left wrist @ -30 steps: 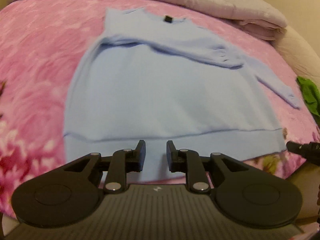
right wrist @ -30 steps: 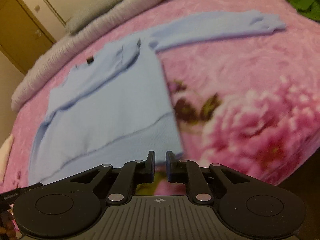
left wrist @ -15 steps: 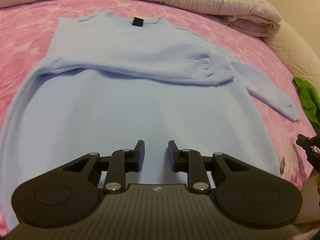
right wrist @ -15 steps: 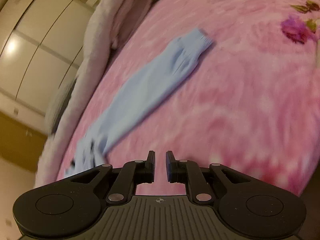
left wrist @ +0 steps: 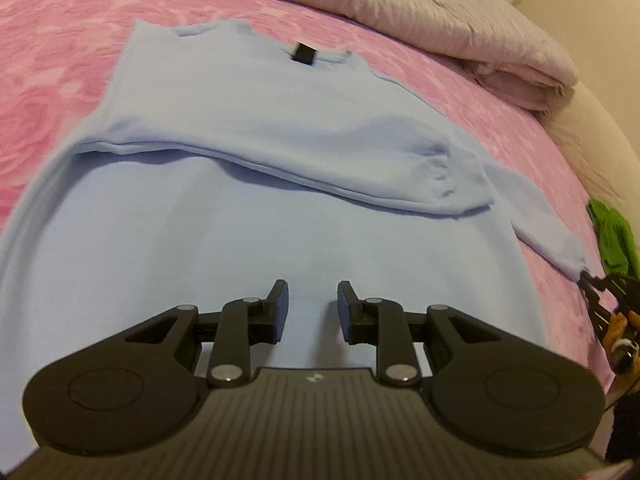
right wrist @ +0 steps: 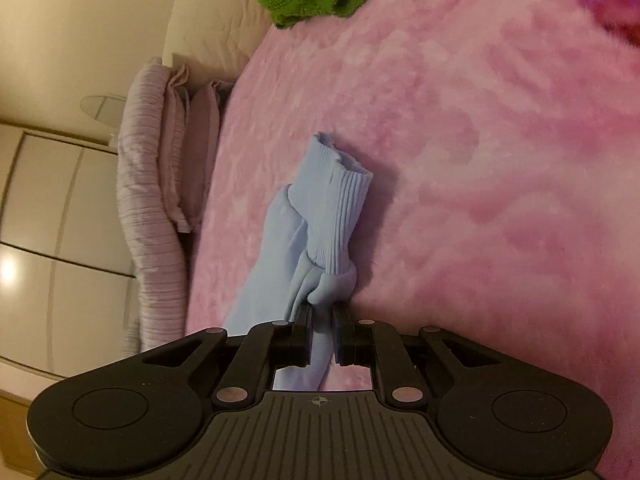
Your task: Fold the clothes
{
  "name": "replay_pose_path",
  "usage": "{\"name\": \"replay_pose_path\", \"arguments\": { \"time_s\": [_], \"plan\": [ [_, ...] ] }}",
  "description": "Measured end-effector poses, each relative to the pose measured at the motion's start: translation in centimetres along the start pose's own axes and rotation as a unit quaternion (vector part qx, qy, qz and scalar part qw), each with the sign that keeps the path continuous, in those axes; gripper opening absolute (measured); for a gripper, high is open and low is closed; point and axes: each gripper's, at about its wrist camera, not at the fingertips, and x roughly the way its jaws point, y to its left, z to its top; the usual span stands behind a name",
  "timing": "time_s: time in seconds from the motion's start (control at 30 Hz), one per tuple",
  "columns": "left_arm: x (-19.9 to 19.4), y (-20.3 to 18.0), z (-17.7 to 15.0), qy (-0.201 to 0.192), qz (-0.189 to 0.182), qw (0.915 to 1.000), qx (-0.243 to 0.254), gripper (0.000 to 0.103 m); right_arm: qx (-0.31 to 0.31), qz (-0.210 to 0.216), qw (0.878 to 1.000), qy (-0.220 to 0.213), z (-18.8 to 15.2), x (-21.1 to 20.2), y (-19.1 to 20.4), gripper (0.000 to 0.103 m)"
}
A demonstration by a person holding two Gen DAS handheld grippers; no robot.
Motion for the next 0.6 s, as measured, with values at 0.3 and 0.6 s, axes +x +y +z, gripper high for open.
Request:
{"name": "replay_pose_path", "arguments": {
  "time_s": [0.3, 0.6],
  "plan": [
    [-0.2, 1.4, -0.1, -0.003, -0.005, 0.9998, -0.018, 0.021, -0.041, -0.023, 0.999, -0.027, -0.6, -2.7, 1.5, 0.058],
    [-0.3, 2.2, -0.1, -0.009, -0.018, 0.9991, -0.038, 0.022, -0.119, -0.074, 0.99, -0.031, 0.1, 0.8, 3.3, 0.014]
  ]
}}
